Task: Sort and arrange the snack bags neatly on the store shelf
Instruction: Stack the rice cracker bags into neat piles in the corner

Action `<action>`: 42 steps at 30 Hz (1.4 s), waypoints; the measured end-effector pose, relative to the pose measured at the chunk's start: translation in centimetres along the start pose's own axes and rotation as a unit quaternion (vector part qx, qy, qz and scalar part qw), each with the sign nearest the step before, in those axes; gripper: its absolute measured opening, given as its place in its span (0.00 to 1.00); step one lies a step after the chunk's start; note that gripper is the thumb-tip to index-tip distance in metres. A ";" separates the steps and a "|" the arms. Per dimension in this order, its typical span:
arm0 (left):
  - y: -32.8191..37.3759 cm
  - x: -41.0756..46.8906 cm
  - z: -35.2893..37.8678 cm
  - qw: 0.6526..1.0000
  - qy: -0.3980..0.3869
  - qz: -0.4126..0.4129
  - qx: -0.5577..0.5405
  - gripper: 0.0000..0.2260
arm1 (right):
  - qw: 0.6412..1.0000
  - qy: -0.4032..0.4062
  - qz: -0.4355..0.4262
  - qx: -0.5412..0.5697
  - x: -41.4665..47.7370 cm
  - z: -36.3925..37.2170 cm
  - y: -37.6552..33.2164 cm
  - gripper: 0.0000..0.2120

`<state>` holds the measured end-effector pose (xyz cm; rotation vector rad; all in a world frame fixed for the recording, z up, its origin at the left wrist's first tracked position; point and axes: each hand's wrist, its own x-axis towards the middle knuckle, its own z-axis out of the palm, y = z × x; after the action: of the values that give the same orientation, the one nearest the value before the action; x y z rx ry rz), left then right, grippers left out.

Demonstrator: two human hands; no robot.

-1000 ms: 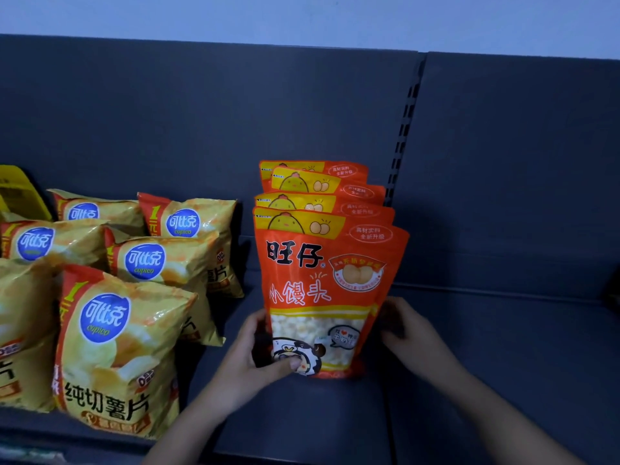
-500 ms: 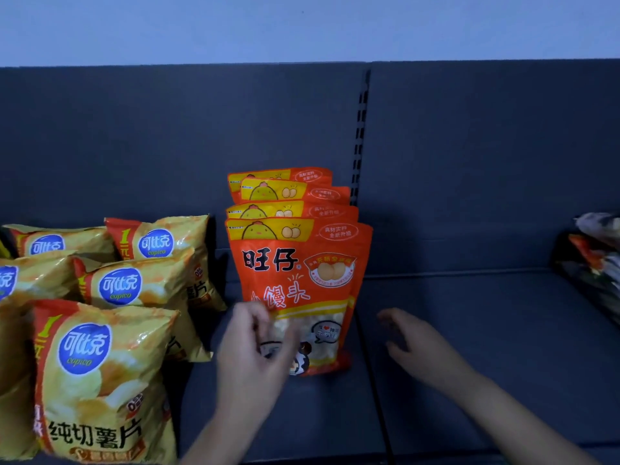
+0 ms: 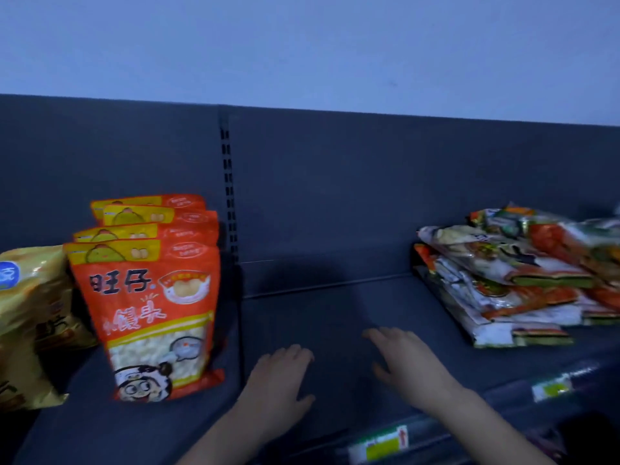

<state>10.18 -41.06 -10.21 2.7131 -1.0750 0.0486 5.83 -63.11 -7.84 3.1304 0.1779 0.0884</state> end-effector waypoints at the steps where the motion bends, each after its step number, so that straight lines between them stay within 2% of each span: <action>1: 1.3 0.8 0.4 1.000 0.005 0.006 -0.011 0.20 | 1.000 0.001 0.009 0.005 -1.1 -0.2 1.6 0.25; 6: 8.5 5.3 2.1 0.995 0.018 0.048 -0.087 0.15 | 0.998 -0.008 0.054 0.008 -6.8 -1.3 9.5 0.26; 11: 15.4 9.2 3.5 0.984 0.040 0.062 -0.163 0.06 | 0.996 0.029 0.088 0.017 -10.8 -2.2 16.0 0.25; 15: 18.3 11.9 4.2 0.977 0.043 0.043 -0.206 0.08 | 0.991 0.045 0.125 0.026 -13.4 -2.0 20.1 0.24; 23: 18.9 17.9 3.5 0.967 0.092 0.009 -0.236 0.17 | 0.973 0.110 0.202 0.013 -12.5 -2.9 26.0 0.24; 33: 19.4 24.3 2.2 0.960 0.129 0.049 -0.244 0.18 | 0.953 0.162 0.256 0.010 -9.2 -4.4 30.8 0.22; 39: 20.5 27.8 1.1 0.939 0.180 0.063 -0.285 0.18 | 0.951 0.116 0.287 0.011 -8.8 -4.4 35.6 0.24; 42: 22.4 30.1 -0.2 0.930 0.176 0.069 -0.315 0.16 | 0.943 0.090 0.319 0.007 -9.0 -4.2 39.4 0.24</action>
<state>16.96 -77.08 -2.35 1.9614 -0.9593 0.1737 1.08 -103.26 -3.89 3.0435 -0.8419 0.3700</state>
